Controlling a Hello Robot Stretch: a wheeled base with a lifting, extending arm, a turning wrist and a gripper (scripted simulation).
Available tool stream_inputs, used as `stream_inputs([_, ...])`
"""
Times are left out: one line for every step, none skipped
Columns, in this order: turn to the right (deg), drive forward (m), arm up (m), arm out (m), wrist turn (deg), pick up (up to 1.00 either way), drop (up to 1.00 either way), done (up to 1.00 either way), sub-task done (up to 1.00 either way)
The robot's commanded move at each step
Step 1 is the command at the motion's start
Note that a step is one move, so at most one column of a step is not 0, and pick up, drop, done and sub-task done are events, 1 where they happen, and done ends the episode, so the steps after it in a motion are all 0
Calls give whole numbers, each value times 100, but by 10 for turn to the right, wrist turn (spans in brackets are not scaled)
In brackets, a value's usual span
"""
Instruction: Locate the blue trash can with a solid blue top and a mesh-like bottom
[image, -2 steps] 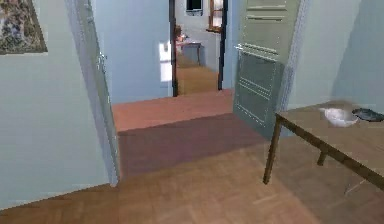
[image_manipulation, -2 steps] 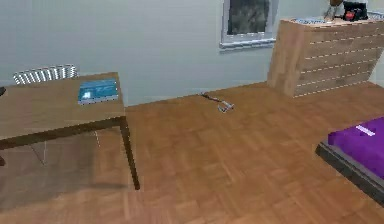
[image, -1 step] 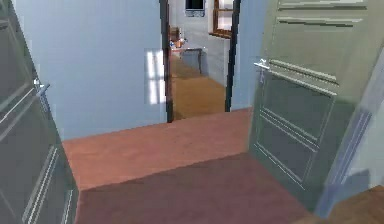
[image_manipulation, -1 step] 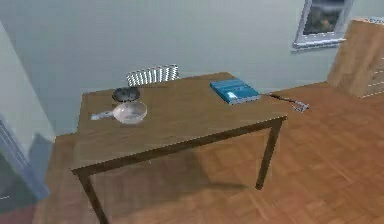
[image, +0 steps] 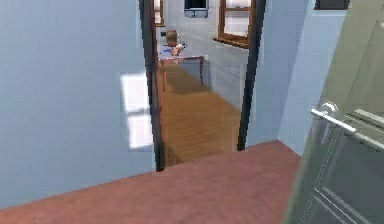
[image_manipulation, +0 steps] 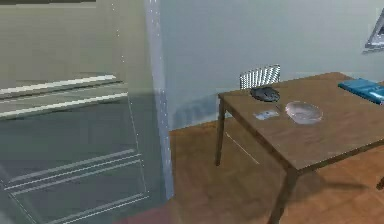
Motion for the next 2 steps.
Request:
stream_inputs([0,95,0,0,0,0,0,0,0])
stream_inputs([330,0,0,0,0,0,0,0,0])
